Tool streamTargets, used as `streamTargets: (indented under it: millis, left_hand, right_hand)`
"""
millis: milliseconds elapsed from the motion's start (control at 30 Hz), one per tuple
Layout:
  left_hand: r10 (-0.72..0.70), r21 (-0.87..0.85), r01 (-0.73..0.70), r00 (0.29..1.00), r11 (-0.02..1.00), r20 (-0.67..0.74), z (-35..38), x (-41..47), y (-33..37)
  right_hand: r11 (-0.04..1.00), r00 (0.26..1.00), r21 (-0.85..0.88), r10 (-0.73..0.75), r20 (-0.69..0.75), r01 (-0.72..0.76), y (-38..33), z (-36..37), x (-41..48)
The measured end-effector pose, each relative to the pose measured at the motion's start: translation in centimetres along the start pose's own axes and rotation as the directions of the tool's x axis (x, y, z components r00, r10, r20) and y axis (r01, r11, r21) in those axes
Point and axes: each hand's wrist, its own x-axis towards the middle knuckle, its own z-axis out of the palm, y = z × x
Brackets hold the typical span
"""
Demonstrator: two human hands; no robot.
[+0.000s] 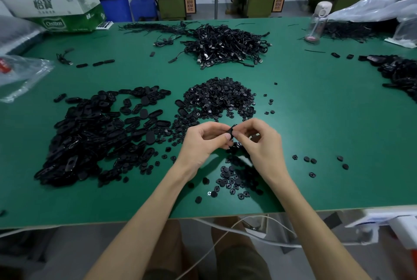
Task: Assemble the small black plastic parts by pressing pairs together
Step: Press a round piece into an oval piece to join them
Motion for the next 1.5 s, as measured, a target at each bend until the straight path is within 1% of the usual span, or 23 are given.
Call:
streamTargets:
  millis: [67, 167, 233, 300, 467, 600, 700, 767, 1000, 1167, 1500]
  left_hand:
    - [-0.005, 0.001, 0.005, 1.000, 1.000, -0.008, 0.04, 0.01, 0.00]
    - [-0.001, 0.005, 0.002, 0.998, 1.000, -0.063, 0.05, 0.11, -0.05]
    - [0.003, -0.009, -0.004, 0.994, 1.000, -0.109, -0.03, 0.19, -0.07]
    - [0.001, -0.017, -0.004, 0.992, 1.000, -0.127, -0.12, 0.25, -0.10]
    - [0.006, -0.012, -0.007, 0.997, 1.000, -0.078, -0.07, 0.24, -0.18]
    - [0.019, 0.037, -0.019, 1.000, 0.999, -0.006, -0.02, 0.12, -0.24]
    - [0.034, 0.070, -0.034, 0.999, 0.997, 0.003, -0.01, 0.11, -0.26]
    - [0.039, 0.089, -0.039, 0.999, 0.995, 0.006, -0.02, 0.11, -0.31]
    - [0.030, 0.075, -0.032, 0.999, 0.997, 0.017, -0.06, 0.04, -0.34]
    - [0.013, 0.028, -0.014, 1.000, 0.999, 0.027, -0.14, -0.03, -0.12]
    - [-0.010, -0.031, 0.011, 0.999, 0.999, 0.045, -0.21, -0.05, 0.23]
  right_hand:
    - [0.998, 0.999, -0.035, -0.052, -0.008, 0.051, -0.18, 0.16, -0.07]
    - [0.995, 0.996, -0.048, -0.081, 0.023, 0.082, -0.30, 0.42, -0.19]
    - [0.996, 0.994, -0.032, -0.080, 0.068, 0.082, -0.33, 0.51, -0.21]
    - [0.999, 0.993, 0.019, -0.051, 0.109, 0.049, -0.30, 0.44, -0.15]
    - [0.978, 0.995, 0.203, 0.039, 0.092, -0.057, 0.07, -0.11, 0.09]
    - [0.966, 0.993, 0.240, 0.076, 0.090, -0.096, 0.33, -0.16, 0.07]
    - [0.941, 0.989, 0.312, 0.105, 0.105, -0.133, 0.38, -0.28, -0.01]
    - [0.934, 0.988, 0.329, 0.114, 0.105, -0.142, 0.37, -0.32, -0.04]
    - [0.932, 0.985, 0.320, 0.148, 0.088, -0.169, 0.48, -0.23, 0.01]
    - [0.959, 0.991, 0.260, 0.092, 0.097, -0.114, 0.26, -0.12, -0.04]
    - [0.977, 0.994, 0.199, 0.059, 0.089, -0.076, 0.04, -0.12, -0.31]
